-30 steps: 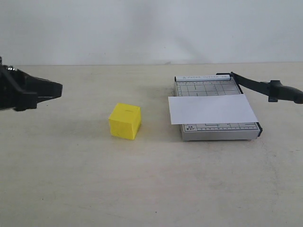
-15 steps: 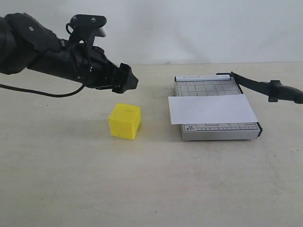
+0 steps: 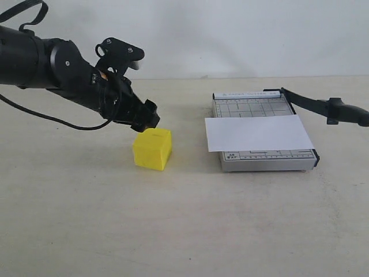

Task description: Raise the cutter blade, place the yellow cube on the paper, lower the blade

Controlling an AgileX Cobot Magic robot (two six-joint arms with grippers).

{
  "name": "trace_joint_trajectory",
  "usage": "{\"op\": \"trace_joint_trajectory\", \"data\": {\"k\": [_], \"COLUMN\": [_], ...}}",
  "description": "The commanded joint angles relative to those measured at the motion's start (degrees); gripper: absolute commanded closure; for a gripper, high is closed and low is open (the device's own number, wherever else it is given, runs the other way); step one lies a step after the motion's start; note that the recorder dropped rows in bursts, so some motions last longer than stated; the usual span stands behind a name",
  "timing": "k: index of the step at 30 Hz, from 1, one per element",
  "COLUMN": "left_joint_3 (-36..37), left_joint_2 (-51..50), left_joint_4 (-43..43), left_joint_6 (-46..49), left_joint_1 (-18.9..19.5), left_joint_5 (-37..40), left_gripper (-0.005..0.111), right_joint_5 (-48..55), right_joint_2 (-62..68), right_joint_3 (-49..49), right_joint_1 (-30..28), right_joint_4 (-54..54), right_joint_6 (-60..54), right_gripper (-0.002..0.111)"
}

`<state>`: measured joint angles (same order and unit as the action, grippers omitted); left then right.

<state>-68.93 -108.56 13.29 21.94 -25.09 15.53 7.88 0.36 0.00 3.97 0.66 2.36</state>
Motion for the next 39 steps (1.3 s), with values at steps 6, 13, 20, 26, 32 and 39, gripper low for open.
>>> {"op": "trace_joint_trajectory", "data": {"k": [6, 13, 20, 26, 32, 39], "left_joint_3": [-0.4, -0.4, -0.4, -0.4, -4.0, -8.3], "left_joint_2": [0.1, -1.6, -5.1, -5.8, -5.8, -5.8], "left_joint_4": [-0.9, -0.7, -0.2, -0.2, 0.0, 4.5], "left_joint_6": [-0.9, -0.9, -3.5, -4.0, -5.9, -6.0], "left_joint_1": [-0.2, -0.2, -0.2, -0.3, -1.3, -2.5], "left_joint_5": [-3.7, -5.3, -5.6, -8.5, -4.7, 2.9], "left_gripper": [0.016, 0.012, 0.012, 0.012, 0.012, 0.012], "right_joint_5": [-0.5, -0.5, -0.5, -0.5, -0.5, -0.5], "right_joint_2": [-0.4, -0.4, -0.4, -0.4, -0.4, -0.4], "right_joint_3": [0.0, 0.0, 0.0, 0.0, 0.0, 0.0], "right_joint_1": [-0.1, -0.1, -0.1, -0.1, -0.1, -0.1], "right_joint_4": [0.1, 0.1, 0.1, 0.1, 0.1, 0.1], "right_joint_6": [0.2, 0.2, 0.2, 0.2, 0.2, 0.2], "right_gripper": [0.108, 0.108, 0.108, 0.108, 0.108, 0.108]}}
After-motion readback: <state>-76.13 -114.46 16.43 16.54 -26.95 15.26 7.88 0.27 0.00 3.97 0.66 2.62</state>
